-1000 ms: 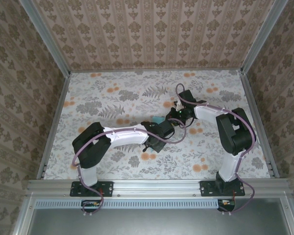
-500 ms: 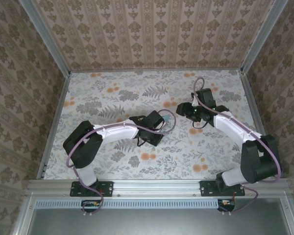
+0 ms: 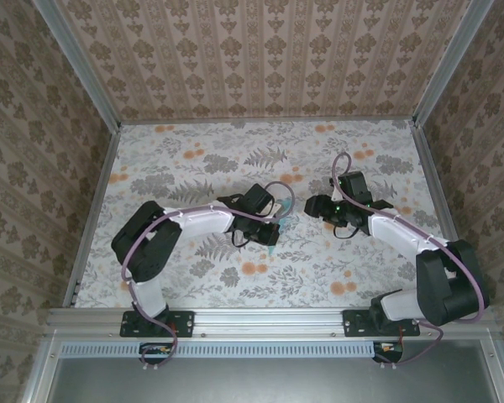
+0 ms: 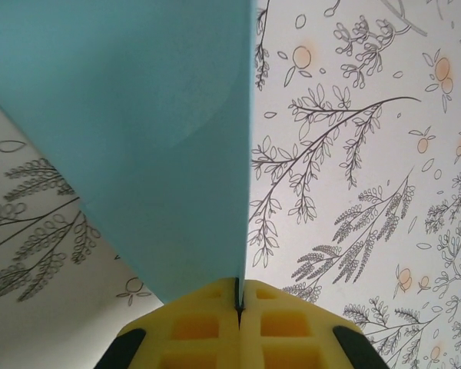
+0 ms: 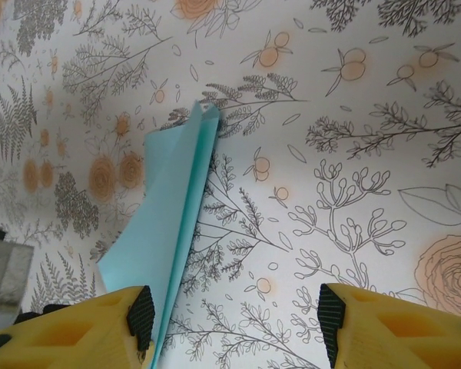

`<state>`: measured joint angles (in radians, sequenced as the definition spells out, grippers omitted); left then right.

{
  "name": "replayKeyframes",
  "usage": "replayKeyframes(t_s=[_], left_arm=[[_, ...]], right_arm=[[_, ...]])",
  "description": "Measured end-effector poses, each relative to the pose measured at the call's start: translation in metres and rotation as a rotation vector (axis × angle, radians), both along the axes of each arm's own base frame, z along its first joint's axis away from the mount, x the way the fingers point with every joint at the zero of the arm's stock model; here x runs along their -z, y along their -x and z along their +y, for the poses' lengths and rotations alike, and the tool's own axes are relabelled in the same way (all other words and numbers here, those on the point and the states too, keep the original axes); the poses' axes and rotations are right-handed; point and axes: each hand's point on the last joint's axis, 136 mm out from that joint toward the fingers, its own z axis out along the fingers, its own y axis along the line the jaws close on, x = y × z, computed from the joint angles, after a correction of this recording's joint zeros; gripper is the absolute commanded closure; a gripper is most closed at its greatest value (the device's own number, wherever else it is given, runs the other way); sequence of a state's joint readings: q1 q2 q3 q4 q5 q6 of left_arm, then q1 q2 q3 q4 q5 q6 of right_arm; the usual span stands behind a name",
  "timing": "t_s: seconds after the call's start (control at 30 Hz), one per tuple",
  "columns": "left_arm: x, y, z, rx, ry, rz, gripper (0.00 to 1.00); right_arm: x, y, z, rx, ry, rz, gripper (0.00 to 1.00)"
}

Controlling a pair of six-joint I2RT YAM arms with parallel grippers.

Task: Fold a paper plane with a square sheet of paper (fold left side to right side)
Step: Fold the wing for the fifth time at the center of the table.

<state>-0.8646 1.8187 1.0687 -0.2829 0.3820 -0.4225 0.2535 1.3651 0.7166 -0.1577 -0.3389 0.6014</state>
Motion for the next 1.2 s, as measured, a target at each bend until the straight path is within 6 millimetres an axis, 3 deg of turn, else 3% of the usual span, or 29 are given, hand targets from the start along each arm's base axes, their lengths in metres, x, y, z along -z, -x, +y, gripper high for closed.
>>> replayKeyframes(t_s=[0.2,0.43,0.63,1.2], left_arm=[[0.007,-0.001,0.0,-0.02,0.016,0.055,0.95],[-0.001,-0.01,-0.009,-0.048,0.102,0.084,0.95],[-0.001,-0.015,-0.006,-0.09,0.171,0.126,0.95],[0.003,-0.02,-0.004,-0.17,0.315,0.245,0.95]], right_arm=[[0.007,0.005,0.009,-0.022,-0.024,-0.007,0.39],[0.009,0.004,0.023,-0.046,-0.055,-0.023,0.4],[0.025,0.006,0.033,-0.042,-0.086,0.0,0.42],[0.047,-0.002,0.064,-0.043,-0.159,0.029,0.43]])
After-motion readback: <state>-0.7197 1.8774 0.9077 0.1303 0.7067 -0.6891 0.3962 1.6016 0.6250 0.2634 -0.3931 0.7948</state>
